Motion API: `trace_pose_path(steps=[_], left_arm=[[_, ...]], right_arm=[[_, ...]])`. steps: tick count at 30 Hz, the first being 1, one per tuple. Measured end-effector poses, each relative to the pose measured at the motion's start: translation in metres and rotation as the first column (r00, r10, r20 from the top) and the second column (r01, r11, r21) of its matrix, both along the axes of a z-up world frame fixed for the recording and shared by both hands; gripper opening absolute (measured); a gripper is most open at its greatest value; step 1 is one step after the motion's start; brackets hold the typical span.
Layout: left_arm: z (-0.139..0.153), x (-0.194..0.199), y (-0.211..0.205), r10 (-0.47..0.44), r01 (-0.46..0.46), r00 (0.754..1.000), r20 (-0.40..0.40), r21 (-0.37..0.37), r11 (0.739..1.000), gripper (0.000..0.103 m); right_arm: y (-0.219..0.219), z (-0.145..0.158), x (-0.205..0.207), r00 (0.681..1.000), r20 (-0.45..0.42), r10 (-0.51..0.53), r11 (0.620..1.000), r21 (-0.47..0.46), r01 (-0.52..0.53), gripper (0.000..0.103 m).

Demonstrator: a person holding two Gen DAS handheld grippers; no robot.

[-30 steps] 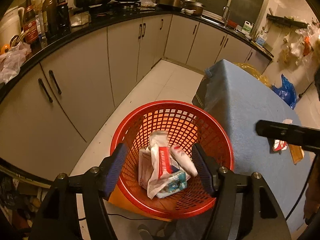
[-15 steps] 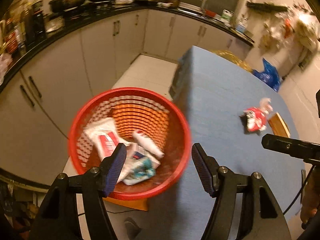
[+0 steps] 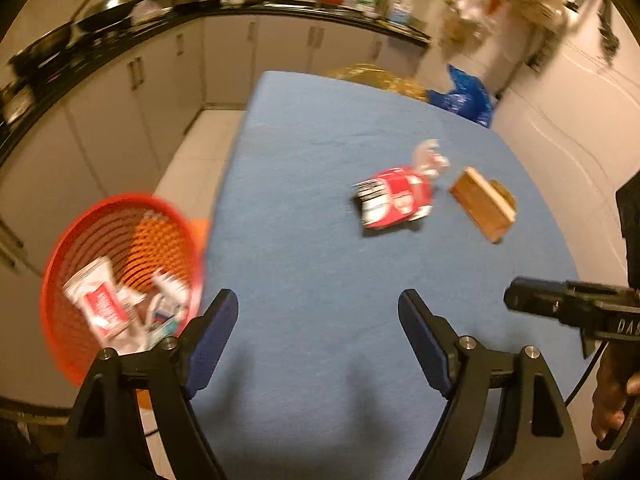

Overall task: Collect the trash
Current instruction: 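Move both tools back over the table toward the remaining trash, then grasp the red-and-white box with the left tool while the right tool grasps the wooden box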

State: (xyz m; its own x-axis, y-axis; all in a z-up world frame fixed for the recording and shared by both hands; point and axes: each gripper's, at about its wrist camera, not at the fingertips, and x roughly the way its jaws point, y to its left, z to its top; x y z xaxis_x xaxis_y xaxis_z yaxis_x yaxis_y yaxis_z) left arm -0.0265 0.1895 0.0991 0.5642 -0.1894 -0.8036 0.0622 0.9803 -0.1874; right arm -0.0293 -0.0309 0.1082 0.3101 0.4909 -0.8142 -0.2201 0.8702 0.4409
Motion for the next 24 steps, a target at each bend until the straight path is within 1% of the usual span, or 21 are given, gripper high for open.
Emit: trace_pose_path(steps=[5, 9, 12, 14, 15, 18, 21, 23, 24], left_arm=[[-0.003, 0.032, -0.037, -0.086, 0.086, 0.996, -0.003, 0.03, 0.996, 0.084], [-0.013, 0.068, -0.053, -0.108, 0.109, 0.994, -0.027, 0.039, 0.993, 0.084], [-0.021, 0.089, -0.067, -0.145, 0.147, 0.989, -0.024, 0.105, 0.984, 0.084], [-0.027, 0.103, -0.078, -0.189, 0.19, 0.982, -0.024, 0.157, 0.969, 0.084], [-0.033, 0.112, -0.083, -0.214, 0.217, 0.976, -0.037, 0.199, 0.956, 0.084], [-0.047, 0.13, -0.095, -0.278, 0.292, 0.956, -0.088, 0.248, 0.924, 0.084], [-0.061, 0.144, -0.109, -0.342, 0.367, 0.93, -0.133, 0.311, 0.877, 0.084], [-0.067, 0.151, -0.112, -0.35, 0.377, 0.926, -0.142, 0.318, 0.87, 0.084], [-0.071, 0.157, -0.112, -0.343, 0.372, 0.928, -0.145, 0.311, 0.875, 0.084]], right_arm=[[-0.044, 0.002, -0.013, 0.998, -0.004, -0.064, 0.998, -0.006, 0.064, 0.047], [-0.078, 0.0, -0.022, 0.993, -0.015, -0.115, 0.993, -0.013, 0.115, 0.047], [-0.103, -0.002, -0.029, 0.987, -0.028, -0.157, 0.987, -0.022, 0.157, 0.047], [-0.12, -0.004, -0.032, 0.982, -0.037, -0.186, 0.982, -0.031, 0.185, 0.047], [-0.126, -0.004, -0.033, 0.979, -0.04, -0.198, 0.98, -0.034, 0.196, 0.047], [-0.146, -0.004, -0.034, 0.971, -0.047, -0.235, 0.972, -0.04, 0.233, 0.047], [-0.161, -0.004, -0.032, 0.966, -0.051, -0.255, 0.966, -0.045, 0.253, 0.047], [-0.165, -0.002, -0.026, 0.967, -0.048, -0.252, 0.967, -0.049, 0.249, 0.047], [-0.165, -0.001, -0.023, 0.968, -0.046, -0.246, 0.969, -0.05, 0.244, 0.047]])
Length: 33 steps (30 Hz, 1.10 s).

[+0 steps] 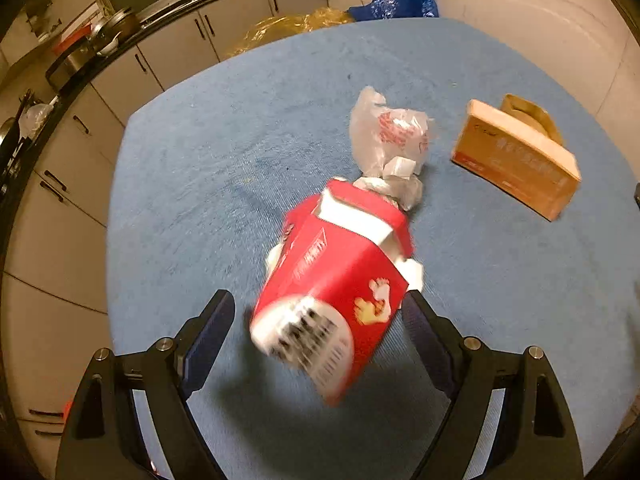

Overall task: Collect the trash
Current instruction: 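Grasp the red-and-white box with the left tool while the right tool grasps the wooden box, then lift the red-and-white box and wooden box in both tools toward the red basket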

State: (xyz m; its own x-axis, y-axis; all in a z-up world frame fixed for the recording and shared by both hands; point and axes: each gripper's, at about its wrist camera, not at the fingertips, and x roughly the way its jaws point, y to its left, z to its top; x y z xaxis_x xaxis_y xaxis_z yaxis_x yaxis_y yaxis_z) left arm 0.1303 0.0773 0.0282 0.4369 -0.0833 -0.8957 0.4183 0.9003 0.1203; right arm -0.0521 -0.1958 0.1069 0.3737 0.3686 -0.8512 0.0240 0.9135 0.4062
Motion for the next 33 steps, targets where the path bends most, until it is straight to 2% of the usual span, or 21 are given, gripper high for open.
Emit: trace_pose_path(steps=[2, 4, 5, 6, 7, 9, 10, 19, 25, 26, 28, 30, 33], left_arm=[[-0.002, 0.005, 0.002, 0.022, -0.022, 1.0, 0.004, -0.021, 1.0, 0.084], [-0.003, 0.006, 0.001, 0.045, -0.045, 0.999, 0.016, -0.039, 0.998, 0.077], [-0.003, 0.005, 0.001, 0.053, -0.052, 0.998, 0.019, -0.05, 0.997, 0.061], [-0.004, 0.003, 0.001, 0.068, -0.067, 0.998, 0.015, -0.06, 0.996, 0.05], [-0.005, 0.003, 0.001, 0.081, -0.08, 0.997, 0.01, -0.066, 0.995, 0.046], [-0.005, -0.003, 0.001, 0.107, -0.105, 0.994, 0.012, -0.099, 0.989, 0.03], [-0.005, -0.007, 0.001, 0.116, -0.114, 0.993, 0.01, -0.111, 0.987, 0.027], [0.006, -0.073, 0.022, 0.207, -0.208, 0.978, -0.024, -0.2, 0.958, 0.027], [0.016, -0.109, 0.04, 0.271, -0.272, 0.962, -0.037, -0.222, 0.936, 0.027], [0.017, -0.113, 0.043, 0.281, -0.282, 0.959, -0.036, -0.223, 0.933, 0.027], [0.021, -0.121, 0.046, 0.298, -0.297, 0.954, -0.031, -0.228, 0.927, 0.027], [0.026, -0.129, 0.052, 0.32, -0.316, 0.947, -0.026, -0.239, 0.918, 0.027], [0.031, -0.134, 0.057, 0.343, -0.336, 0.939, -0.017, -0.254, 0.907, 0.027]], right_arm=[[0.003, 0.003, 0.01, 1.0, 0.011, 0.028, 1.0, -0.008, -0.028, 0.047], [0.008, 0.008, 0.022, 0.998, 0.03, 0.063, 0.998, -0.024, -0.063, 0.047], [0.013, 0.012, 0.03, 0.995, 0.043, 0.091, 0.995, -0.036, -0.089, 0.047], [0.018, 0.014, 0.039, 0.991, 0.052, 0.121, 0.992, -0.049, -0.118, 0.047], [0.022, 0.015, 0.045, 0.989, 0.055, 0.138, 0.989, -0.057, -0.135, 0.047], [0.032, 0.016, 0.065, 0.98, 0.071, 0.187, 0.98, -0.082, -0.182, 0.047], [0.035, 0.015, 0.073, 0.976, 0.074, 0.206, 0.976, -0.087, -0.199, 0.047], [0.077, -0.011, 0.152, 0.926, 0.079, 0.368, 0.92, -0.173, -0.351, 0.047], [0.1, -0.036, 0.18, 0.891, 0.032, 0.452, 0.869, -0.24, -0.432, 0.046], [0.103, -0.042, 0.182, 0.888, 0.014, 0.46, 0.863, -0.244, -0.443, 0.045], [0.104, -0.048, 0.18, 0.888, 0.0, 0.46, 0.859, -0.253, -0.445, 0.029], [0.106, -0.05, 0.174, 0.886, -0.005, 0.463, 0.858, -0.246, -0.45, 0.024], [0.106, -0.043, 0.156, 0.894, 0.025, 0.447, 0.869, -0.249, -0.428, 0.024]])
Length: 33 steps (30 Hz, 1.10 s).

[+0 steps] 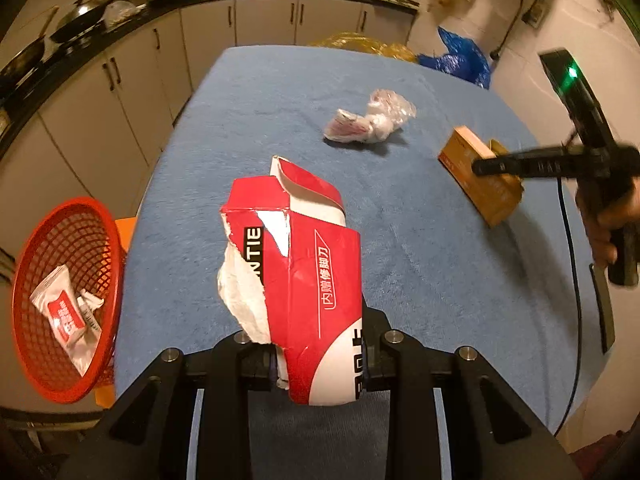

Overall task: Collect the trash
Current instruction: 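Lift the red-and-white box and wooden box in both tools toward the red basket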

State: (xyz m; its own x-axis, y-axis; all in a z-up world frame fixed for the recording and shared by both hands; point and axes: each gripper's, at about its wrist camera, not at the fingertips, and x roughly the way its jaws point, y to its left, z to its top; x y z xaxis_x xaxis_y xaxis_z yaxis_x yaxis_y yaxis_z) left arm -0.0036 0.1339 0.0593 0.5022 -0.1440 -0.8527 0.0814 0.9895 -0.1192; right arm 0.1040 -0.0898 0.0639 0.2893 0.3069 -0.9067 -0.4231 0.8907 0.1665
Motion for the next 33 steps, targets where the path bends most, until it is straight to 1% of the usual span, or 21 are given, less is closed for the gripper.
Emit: trace_pose_path(steps=[2, 4, 9, 14, 20, 24, 27, 29, 33], left_arm=[[0.004, -0.003, 0.0, 0.011, -0.011, 1.0, 0.009, -0.007, 1.0, 0.027], [0.007, -0.004, 0.0, 0.014, -0.014, 1.0, 0.015, -0.016, 1.0, 0.027], [0.014, -0.013, -0.006, 0.017, -0.016, 0.999, 0.032, -0.022, 1.0, 0.027], [0.025, -0.025, -0.011, 0.061, -0.06, 0.997, 0.051, -0.019, 0.998, 0.027], [0.039, -0.054, 0.001, 0.123, -0.123, 0.989, 0.081, -0.004, 0.992, 0.027], [0.043, -0.056, 0.018, 0.11, -0.112, 0.989, 0.096, 0.01, 0.994, 0.027], [0.049, -0.055, 0.037, 0.103, -0.104, 0.988, 0.116, -0.003, 0.995, 0.027], [0.052, -0.055, 0.048, 0.093, -0.092, 0.988, 0.123, -0.009, 0.996, 0.027], [0.051, -0.051, 0.072, 0.064, -0.064, 0.99, 0.125, -0.006, 0.998, 0.027]], right_arm=[[-0.002, 0.007, -0.01, 1.0, 0.004, -0.026, 0.999, 0.026, 0.026, 0.024], [-0.004, 0.018, -0.023, 0.999, -0.001, -0.05, 0.995, 0.084, 0.05, 0.024], [0.001, 0.037, -0.059, 0.999, -0.006, -0.052, 0.979, 0.196, 0.052, 0.024], [0.019, 0.049, -0.086, 1.0, -0.022, 0.014, 0.968, 0.252, -0.008, 0.024], [0.048, 0.049, -0.112, 0.995, -0.023, 0.101, 0.96, 0.266, -0.092, 0.024], [0.066, 0.049, -0.123, 0.996, -0.025, 0.08, 0.961, 0.268, -0.07, 0.024], [0.083, 0.055, -0.13, 0.998, -0.024, 0.066, 0.964, 0.26, -0.058, 0.024], [0.098, 0.061, -0.134, 0.998, 0.001, 0.066, 0.968, 0.243, -0.064, 0.024], [0.114, 0.063, -0.135, 1.0, -0.007, 0.019, 0.967, 0.256, -0.016, 0.024]])
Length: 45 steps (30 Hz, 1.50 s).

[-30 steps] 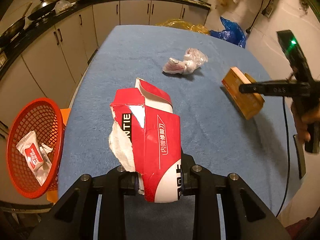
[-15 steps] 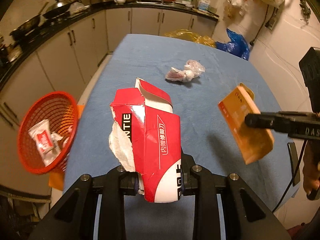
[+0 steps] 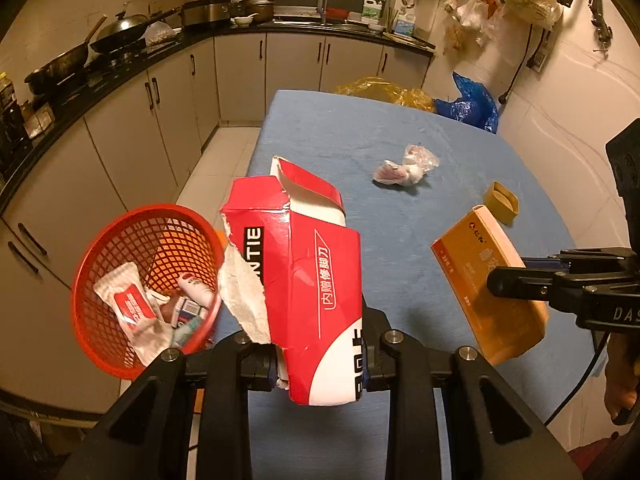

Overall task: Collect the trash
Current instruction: 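Lift the red-and-white box and wooden box in both tools toward the red basket, then carry both boxes over the red basket with both tools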

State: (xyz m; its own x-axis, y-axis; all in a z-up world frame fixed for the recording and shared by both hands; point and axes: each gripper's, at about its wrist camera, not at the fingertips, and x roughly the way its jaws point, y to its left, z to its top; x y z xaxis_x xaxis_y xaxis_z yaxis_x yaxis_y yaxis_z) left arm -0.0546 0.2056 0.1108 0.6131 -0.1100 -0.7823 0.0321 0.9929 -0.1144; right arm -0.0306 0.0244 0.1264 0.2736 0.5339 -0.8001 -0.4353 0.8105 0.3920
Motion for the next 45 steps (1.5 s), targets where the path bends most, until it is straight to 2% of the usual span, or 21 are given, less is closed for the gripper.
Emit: trace_pose_path(steps=[9, 21, 30, 38, 45], left_arm=[[-0.007, 0.006, 0.029, -0.06, 0.06, 0.998, -0.003, -0.015, 0.998, 0.027], [0.002, 0.01, 0.01, -0.045, 0.045, 0.999, 0.015, -0.023, 0.999, 0.027], [0.008, 0.004, 0.013, -0.007, 0.008, 1.0, 0.02, -0.01, 1.0, 0.027], [0.009, -0.005, 0.04, 0.04, -0.04, 0.999, 0.022, -0.005, 0.999, 0.027], [0.007, -0.018, 0.085, 0.098, -0.098, 0.995, 0.019, -0.004, 0.995, 0.027]], right_arm=[[0.016, 0.006, -0.013, 0.996, 0.003, -0.085, 0.996, -0.011, 0.085, 0.024], [-0.006, 0.019, -0.003, 0.997, 0.013, -0.077, 0.997, -0.009, 0.077, 0.024], [0.007, 0.021, 0.003, 1.0, 0.02, -0.024, 1.0, 0.01, 0.024, 0.024], [0.034, 0.018, 0.006, 1.0, 0.015, 0.011, 1.0, 0.012, -0.012, 0.024], [0.07, 0.015, 0.005, 0.999, 0.013, 0.043, 0.999, 0.018, -0.043, 0.024]])
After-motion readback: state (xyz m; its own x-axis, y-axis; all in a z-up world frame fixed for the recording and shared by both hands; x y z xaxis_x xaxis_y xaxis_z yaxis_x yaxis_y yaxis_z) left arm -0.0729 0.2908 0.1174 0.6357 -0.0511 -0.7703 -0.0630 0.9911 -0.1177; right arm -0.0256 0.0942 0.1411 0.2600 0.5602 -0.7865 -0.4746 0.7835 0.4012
